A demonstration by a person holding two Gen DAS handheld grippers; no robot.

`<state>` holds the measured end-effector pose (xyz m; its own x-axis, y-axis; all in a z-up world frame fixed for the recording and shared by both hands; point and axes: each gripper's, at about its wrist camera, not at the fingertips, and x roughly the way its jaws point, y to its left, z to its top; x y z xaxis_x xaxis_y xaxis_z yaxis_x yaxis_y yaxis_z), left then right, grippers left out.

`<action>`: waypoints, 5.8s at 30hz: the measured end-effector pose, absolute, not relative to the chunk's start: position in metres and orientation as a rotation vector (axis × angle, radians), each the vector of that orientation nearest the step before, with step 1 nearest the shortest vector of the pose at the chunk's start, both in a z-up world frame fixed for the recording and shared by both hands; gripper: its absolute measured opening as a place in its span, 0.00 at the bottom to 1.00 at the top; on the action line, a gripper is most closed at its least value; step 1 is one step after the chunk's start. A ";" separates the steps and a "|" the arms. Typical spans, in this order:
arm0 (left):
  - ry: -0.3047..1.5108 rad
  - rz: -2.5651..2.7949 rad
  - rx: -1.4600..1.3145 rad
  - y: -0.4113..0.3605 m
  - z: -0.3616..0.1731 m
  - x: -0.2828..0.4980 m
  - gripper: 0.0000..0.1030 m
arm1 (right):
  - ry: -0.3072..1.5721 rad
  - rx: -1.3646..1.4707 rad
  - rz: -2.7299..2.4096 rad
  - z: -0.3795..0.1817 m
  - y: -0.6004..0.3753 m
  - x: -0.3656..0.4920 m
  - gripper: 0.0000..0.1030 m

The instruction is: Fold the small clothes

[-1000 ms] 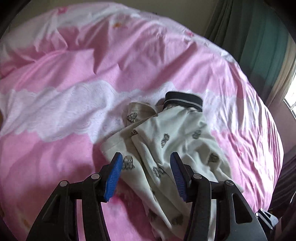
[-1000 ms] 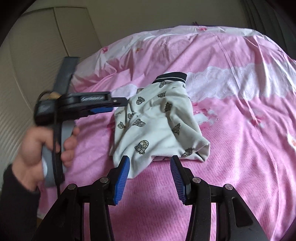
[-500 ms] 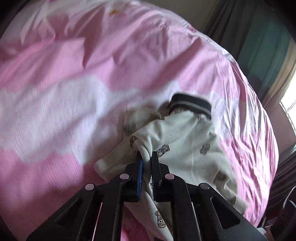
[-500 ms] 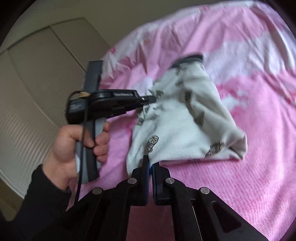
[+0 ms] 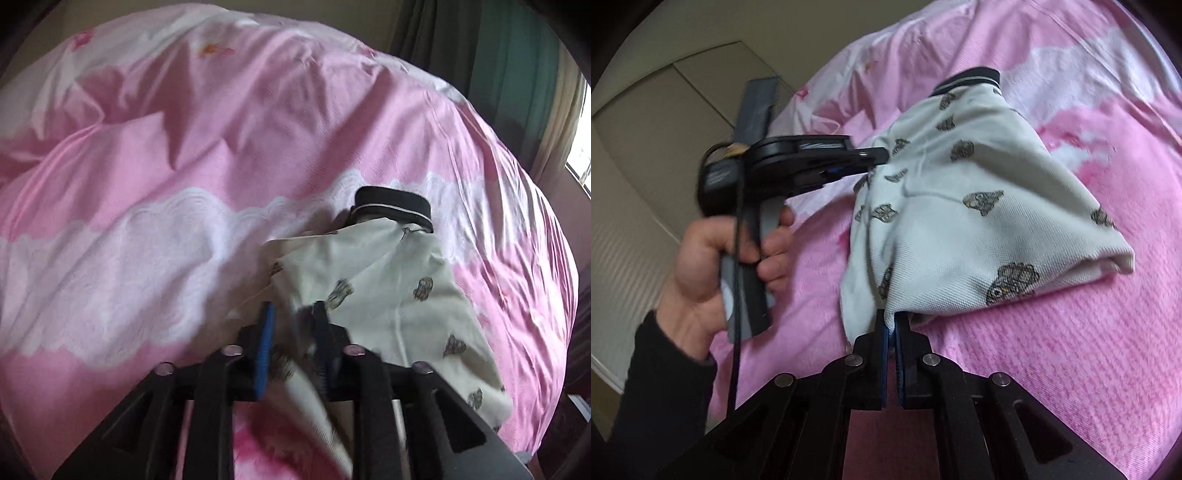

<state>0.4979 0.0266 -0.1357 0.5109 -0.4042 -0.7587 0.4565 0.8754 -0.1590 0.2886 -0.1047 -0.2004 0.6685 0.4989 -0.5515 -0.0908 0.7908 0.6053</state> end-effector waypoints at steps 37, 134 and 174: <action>0.926 -0.534 -0.003 -0.011 -0.143 0.521 0.13 | 0.696 0.349 -0.058 -0.170 -0.168 0.251 0.44; 0.765 -0.131 -0.727 0.000 -0.200 0.350 0.23 | 0.974 0.679 0.695 -0.187 -0.231 0.491 0.18; 0.692 0.129 -0.605 0.433 -0.126 0.391 0.23 | 1.050 0.617 0.904 -0.140 0.229 0.593 0.18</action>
<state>0.3906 0.4332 -0.1258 0.7697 -0.0836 -0.6329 -0.3057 0.8221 -0.4803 0.5933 0.2288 -0.1401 0.2109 0.8614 -0.4622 -0.3290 0.5078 0.7962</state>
